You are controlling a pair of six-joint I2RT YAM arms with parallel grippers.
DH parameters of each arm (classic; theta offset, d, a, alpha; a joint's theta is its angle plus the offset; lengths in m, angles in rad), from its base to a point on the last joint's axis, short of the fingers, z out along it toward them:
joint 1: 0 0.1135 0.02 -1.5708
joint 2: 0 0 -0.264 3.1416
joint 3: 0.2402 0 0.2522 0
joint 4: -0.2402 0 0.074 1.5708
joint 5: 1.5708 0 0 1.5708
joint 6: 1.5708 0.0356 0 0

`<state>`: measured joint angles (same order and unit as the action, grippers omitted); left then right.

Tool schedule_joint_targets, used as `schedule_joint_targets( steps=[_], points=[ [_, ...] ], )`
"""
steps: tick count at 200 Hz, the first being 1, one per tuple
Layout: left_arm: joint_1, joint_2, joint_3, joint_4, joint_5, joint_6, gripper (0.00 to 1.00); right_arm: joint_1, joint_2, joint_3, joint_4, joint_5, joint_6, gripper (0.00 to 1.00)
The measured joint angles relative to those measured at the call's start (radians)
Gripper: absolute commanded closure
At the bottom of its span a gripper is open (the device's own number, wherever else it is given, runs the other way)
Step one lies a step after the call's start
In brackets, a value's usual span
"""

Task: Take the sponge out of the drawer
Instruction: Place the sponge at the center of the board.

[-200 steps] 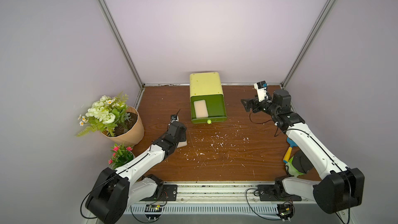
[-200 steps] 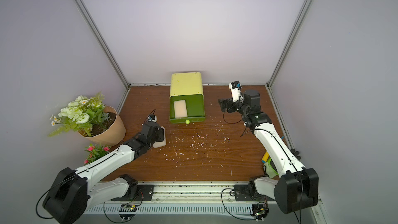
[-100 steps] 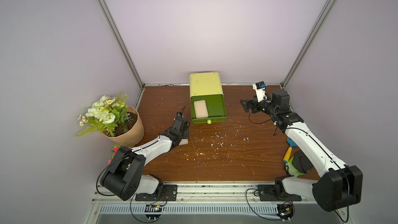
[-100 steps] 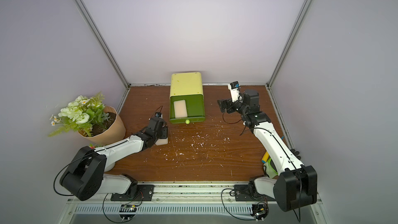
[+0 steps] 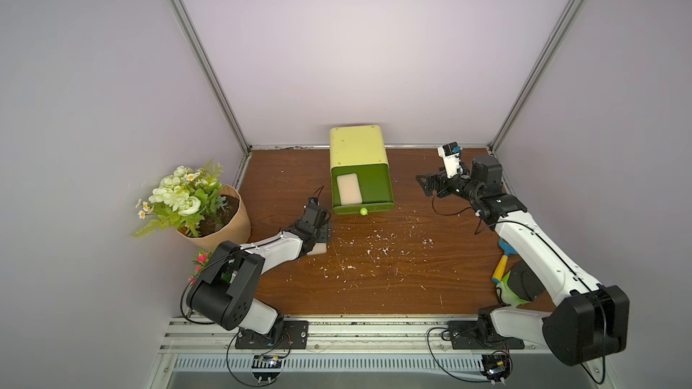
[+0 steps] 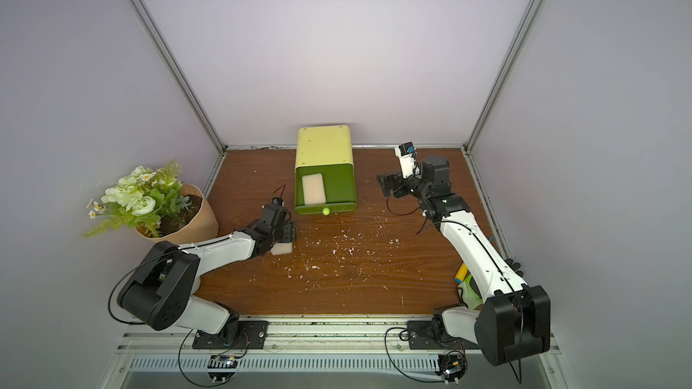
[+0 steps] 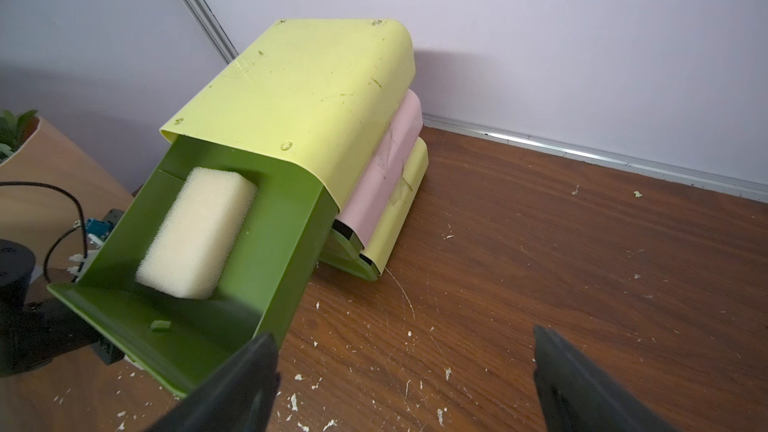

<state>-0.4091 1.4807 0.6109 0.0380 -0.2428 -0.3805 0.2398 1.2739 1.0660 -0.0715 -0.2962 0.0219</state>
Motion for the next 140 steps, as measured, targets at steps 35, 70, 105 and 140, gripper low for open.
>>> schedule_joint_targets(
  steps=[35, 70, 105, 140],
  points=[
    [0.002, -0.039, 0.000, 0.000, 0.002, -0.002, 0.00, 0.000, 0.000, 0.000, 0.000, -0.021, 0.000, 0.02],
    [0.003, -0.104, 0.000, -0.006, -0.009, -0.006, 0.00, 0.000, 0.000, 0.001, 0.000, -0.048, 0.001, 0.02],
    [0.003, -0.241, 0.000, -0.037, -0.014, -0.016, 0.00, 0.001, 0.000, 0.001, 0.004, -0.088, 0.006, 0.02],
    [0.003, -0.409, 0.002, -0.062, 0.016, -0.019, 0.01, 0.012, 0.000, 0.001, 0.013, -0.134, 0.015, 0.05]
  ],
)
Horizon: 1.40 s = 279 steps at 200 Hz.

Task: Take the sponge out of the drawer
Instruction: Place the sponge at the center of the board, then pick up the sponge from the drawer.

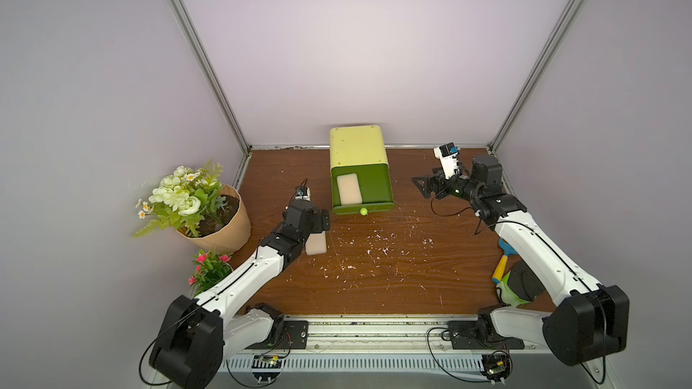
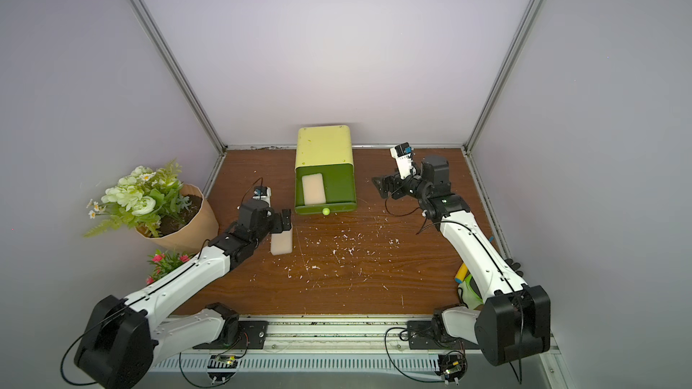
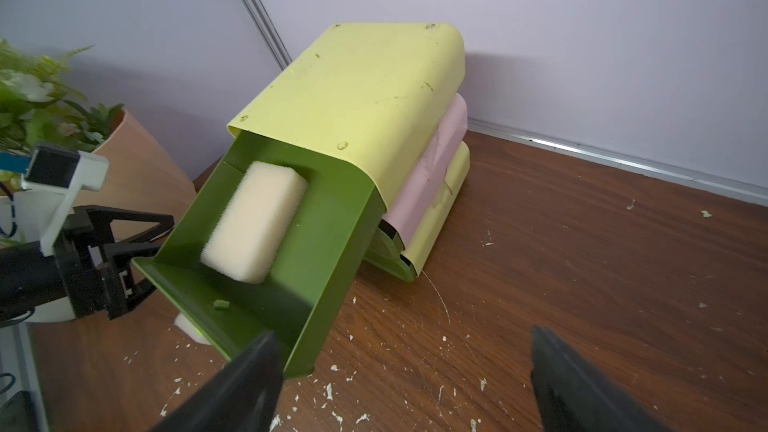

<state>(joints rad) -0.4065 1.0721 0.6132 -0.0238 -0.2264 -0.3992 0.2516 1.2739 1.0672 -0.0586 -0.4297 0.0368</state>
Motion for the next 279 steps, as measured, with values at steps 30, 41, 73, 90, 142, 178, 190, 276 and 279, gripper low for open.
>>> schedule_joint_targets(
  steps=[30, 41, 73, 90, 142, 178, 190, 276, 279],
  points=[
    [0.000, -0.116, 0.012, 0.005, 0.045, -0.009, 0.00, 0.036, 0.000, 0.001, 0.011, -0.042, 0.007, 0.10],
    [-0.003, -0.135, 0.020, 0.006, 0.055, -0.011, 0.00, 0.055, 0.000, 0.004, 0.010, -0.054, 0.008, 0.12],
    [-0.041, -0.134, 0.061, 0.006, 0.068, -0.011, 0.00, 0.130, 0.011, 0.035, 0.010, -0.074, 0.008, 0.21],
    [-0.068, -0.122, 0.075, 0.013, 0.078, -0.013, 0.00, 0.172, 0.029, 0.062, 0.006, -0.074, 0.006, 0.22],
    [-0.103, -0.051, 0.117, 0.091, 0.138, -0.031, 0.00, 0.267, 0.148, 0.158, -0.026, -0.047, 0.013, 0.30],
    [-0.104, 0.015, 0.244, 0.161, 0.162, -0.014, 0.00, 0.320, 0.248, 0.225, -0.072, -0.009, 0.015, 0.33],
    [-0.104, 0.038, 0.290, 0.183, 0.163, -0.002, 0.00, 0.334, 0.277, 0.246, -0.083, 0.006, 0.016, 0.35],
    [-0.105, 0.074, 0.225, 0.312, 0.124, 0.109, 0.01, 0.386, 0.470, 0.421, -0.146, 0.040, 0.037, 0.49],
    [-0.105, 0.073, 0.222, 0.312, 0.122, 0.112, 0.00, 0.386, 0.475, 0.424, -0.147, 0.041, 0.039, 0.49]
  ],
)
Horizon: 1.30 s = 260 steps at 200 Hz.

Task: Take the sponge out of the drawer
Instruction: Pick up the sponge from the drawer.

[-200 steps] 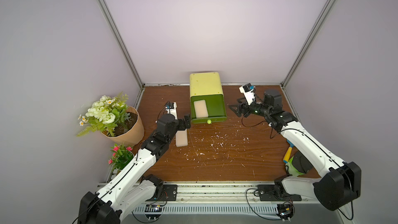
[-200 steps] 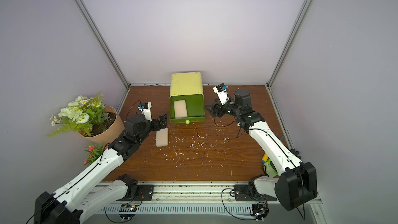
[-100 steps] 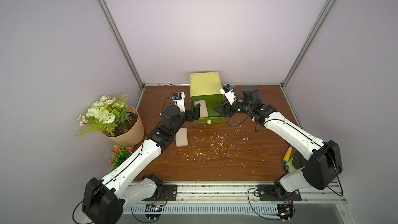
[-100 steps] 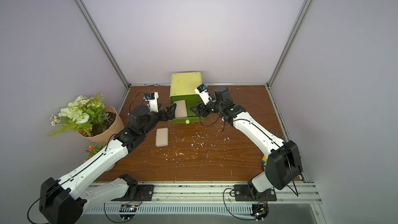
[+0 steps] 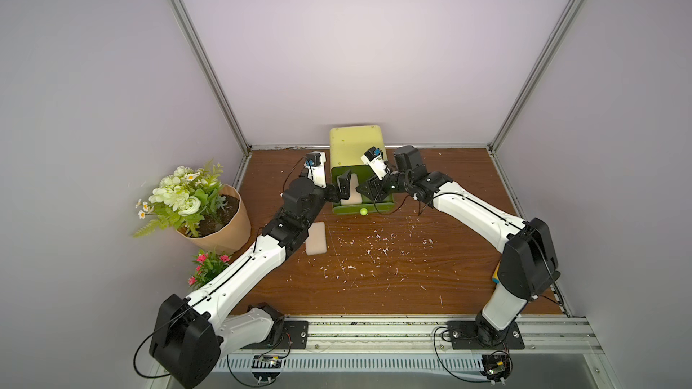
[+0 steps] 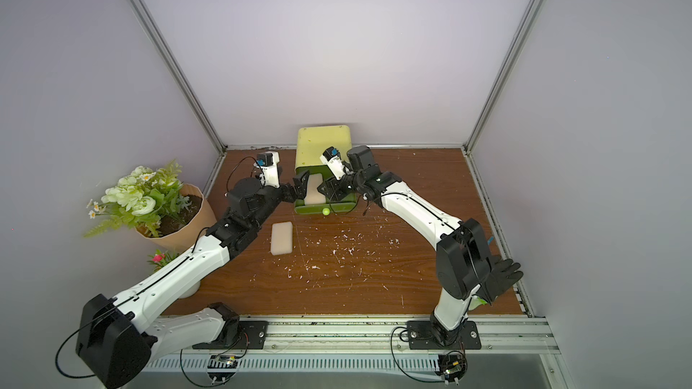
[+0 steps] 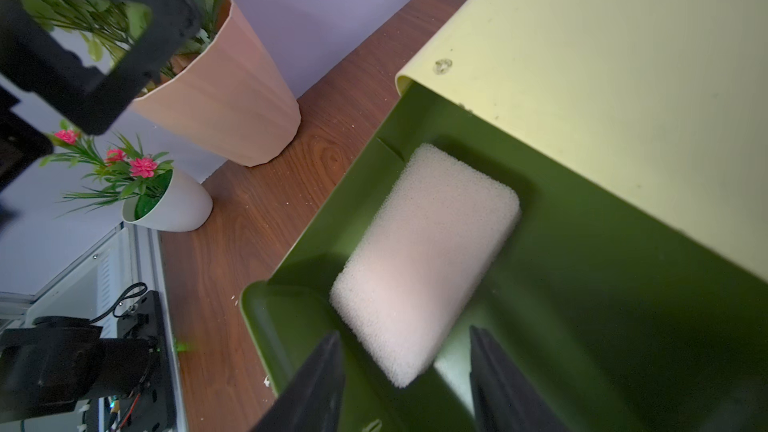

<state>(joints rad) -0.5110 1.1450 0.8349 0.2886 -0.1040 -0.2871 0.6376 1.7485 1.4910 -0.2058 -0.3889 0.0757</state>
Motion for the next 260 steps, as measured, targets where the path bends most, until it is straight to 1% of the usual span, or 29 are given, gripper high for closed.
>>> schedule_joint_targets(
  steps=[23, 61, 96, 122, 167, 182, 201, 232, 260],
  points=[
    [0.000, -0.036, -0.044, 0.028, -0.019, 0.019, 0.00, 0.003, 0.028, 0.018, -0.011, 0.003, 0.010, 0.52],
    [0.000, -0.115, -0.105, 0.074, -0.034, 0.033, 0.00, 0.010, 0.071, 0.067, -0.045, 0.031, 0.018, 0.54],
    [0.000, -0.181, -0.155, 0.114, -0.042, 0.034, 0.00, 0.016, 0.113, 0.100, -0.056, 0.086, 0.025, 0.58],
    [0.000, -0.197, -0.182, 0.124, -0.051, 0.034, 0.00, 0.018, 0.126, 0.107, -0.074, 0.103, 0.030, 0.61],
    [0.000, -0.194, -0.185, 0.129, -0.056, 0.033, 0.00, 0.023, 0.166, 0.143, -0.076, 0.087, 0.038, 0.67],
    [0.000, -0.191, -0.185, 0.133, -0.056, 0.034, 0.00, 0.023, 0.172, 0.143, -0.071, 0.069, 0.043, 0.72],
    [0.000, -0.185, -0.185, 0.134, -0.056, 0.033, 0.00, 0.023, 0.173, 0.143, -0.068, 0.061, 0.049, 0.80],
    [0.000, -0.182, -0.187, 0.136, -0.056, 0.033, 0.00, 0.023, 0.173, 0.143, -0.050, 0.050, 0.052, 1.00],
    [0.000, -0.182, -0.188, 0.144, -0.056, 0.034, 0.00, 0.022, 0.172, 0.135, -0.019, 0.043, 0.056, 1.00]
  ],
)
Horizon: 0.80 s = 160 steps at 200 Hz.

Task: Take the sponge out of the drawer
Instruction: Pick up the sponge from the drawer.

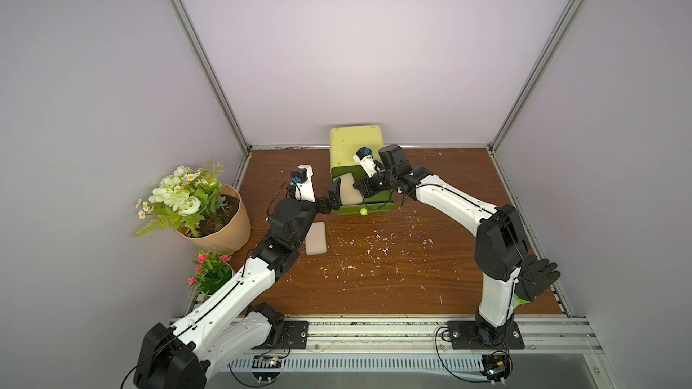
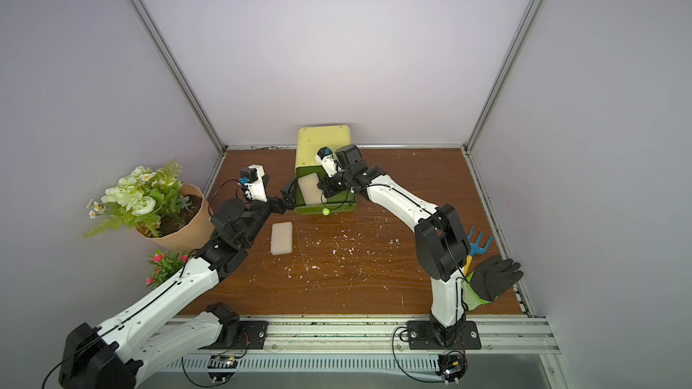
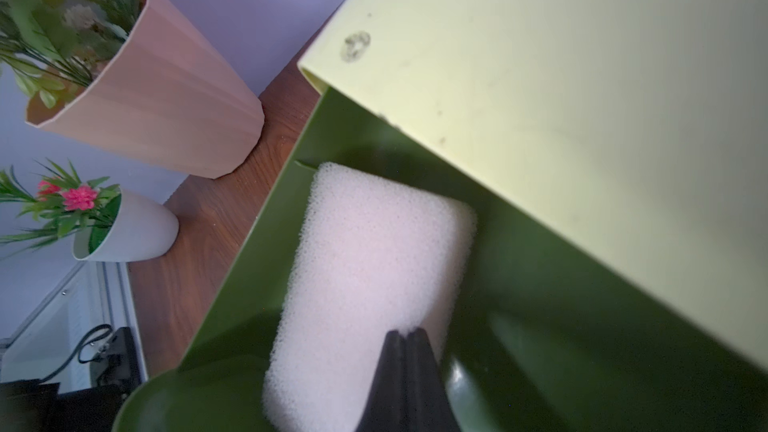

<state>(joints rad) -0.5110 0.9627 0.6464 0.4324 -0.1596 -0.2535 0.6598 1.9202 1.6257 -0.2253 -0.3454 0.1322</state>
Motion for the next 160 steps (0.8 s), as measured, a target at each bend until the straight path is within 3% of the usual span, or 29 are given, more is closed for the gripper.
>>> schedule_joint_targets(
  steps=[160],
  points=[
    [0.000, -0.001, -0.032, 0.067, 0.038, 0.000, 0.00, 0.000, -0.261, -0.269, 0.266, -0.006, -0.006, 1.00]
  ],
)
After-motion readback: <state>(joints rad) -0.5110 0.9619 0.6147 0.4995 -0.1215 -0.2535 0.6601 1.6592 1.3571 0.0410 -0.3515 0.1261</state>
